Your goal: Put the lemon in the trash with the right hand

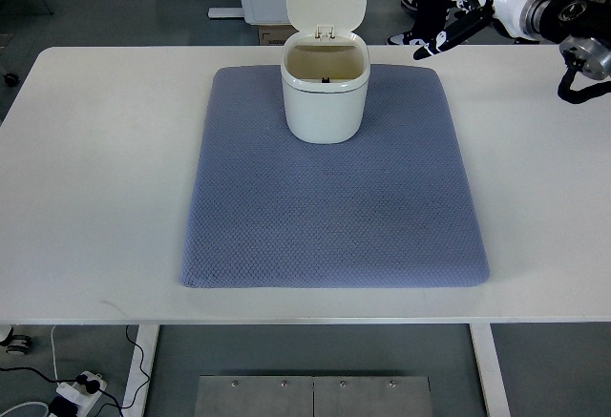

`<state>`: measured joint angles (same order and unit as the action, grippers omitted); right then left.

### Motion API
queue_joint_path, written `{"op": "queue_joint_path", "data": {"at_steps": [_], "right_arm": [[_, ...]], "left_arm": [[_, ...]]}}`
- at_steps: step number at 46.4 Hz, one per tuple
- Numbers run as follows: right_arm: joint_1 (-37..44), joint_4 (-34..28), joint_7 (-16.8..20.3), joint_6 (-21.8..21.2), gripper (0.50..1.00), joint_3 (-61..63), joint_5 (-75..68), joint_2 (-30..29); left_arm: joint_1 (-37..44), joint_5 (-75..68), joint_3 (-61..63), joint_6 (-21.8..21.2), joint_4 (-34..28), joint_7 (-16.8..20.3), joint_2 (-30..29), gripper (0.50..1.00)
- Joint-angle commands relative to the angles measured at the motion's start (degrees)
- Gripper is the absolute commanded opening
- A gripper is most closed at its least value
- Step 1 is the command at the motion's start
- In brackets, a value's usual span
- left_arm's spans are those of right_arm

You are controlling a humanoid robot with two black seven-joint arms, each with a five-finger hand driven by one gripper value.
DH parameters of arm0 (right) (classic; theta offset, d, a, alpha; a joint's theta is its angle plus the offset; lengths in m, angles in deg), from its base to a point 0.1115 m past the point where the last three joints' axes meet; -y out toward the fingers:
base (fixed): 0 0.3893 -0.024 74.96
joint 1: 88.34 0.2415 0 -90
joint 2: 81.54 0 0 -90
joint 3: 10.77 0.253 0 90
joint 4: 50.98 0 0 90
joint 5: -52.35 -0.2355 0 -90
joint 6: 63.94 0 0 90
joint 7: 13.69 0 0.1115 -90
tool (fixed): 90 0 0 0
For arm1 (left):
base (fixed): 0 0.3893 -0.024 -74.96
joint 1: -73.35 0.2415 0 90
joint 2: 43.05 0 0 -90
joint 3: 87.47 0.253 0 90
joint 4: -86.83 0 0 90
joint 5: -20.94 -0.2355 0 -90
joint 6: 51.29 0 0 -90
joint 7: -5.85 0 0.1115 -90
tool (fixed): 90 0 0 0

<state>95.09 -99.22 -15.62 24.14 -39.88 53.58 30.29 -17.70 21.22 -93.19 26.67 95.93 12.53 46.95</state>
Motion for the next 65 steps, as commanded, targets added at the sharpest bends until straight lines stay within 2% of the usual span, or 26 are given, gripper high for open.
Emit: {"op": "queue_joint_path", "data": {"at_steps": [1,7,18,25,45,65], "right_arm": [[-0.8,0.4,0.0,0.0,1.0,2.0,1.0,0.0],[-1.8,2.4,-0.1,0.0,1.0,4.9,2.2,0.0],[-11.7,8.6,-0.5,0.0,1.0,20.9,2.2,0.0],[-14.9,11.8,-0.5,0.0,1.0,27.3,2.3,-0.1],[-26.5,12.8,-0.5,0.1,1.0,44.9,2.2,-2.2],[-33.8,14.8,-0.6,0.2,1.0,59.6,2.2,-5.9]], "left_arm": [[0.0,0.0,0.0,0.0,0.0,0.0,0.0,1.0],[0.0,0.0,0.0,0.0,0.0,0.0,0.0,1.0],[0.0,0.0,0.0,0.0,0.0,0.0,0.0,1.0],[0.0,0.0,0.0,0.0,0.0,0.0,0.0,1.0],[0.0,0.0,0.0,0.0,0.0,0.0,0.0,1.0],[0.0,0.0,0.0,0.0,0.0,0.0,0.0,1.0]]}}
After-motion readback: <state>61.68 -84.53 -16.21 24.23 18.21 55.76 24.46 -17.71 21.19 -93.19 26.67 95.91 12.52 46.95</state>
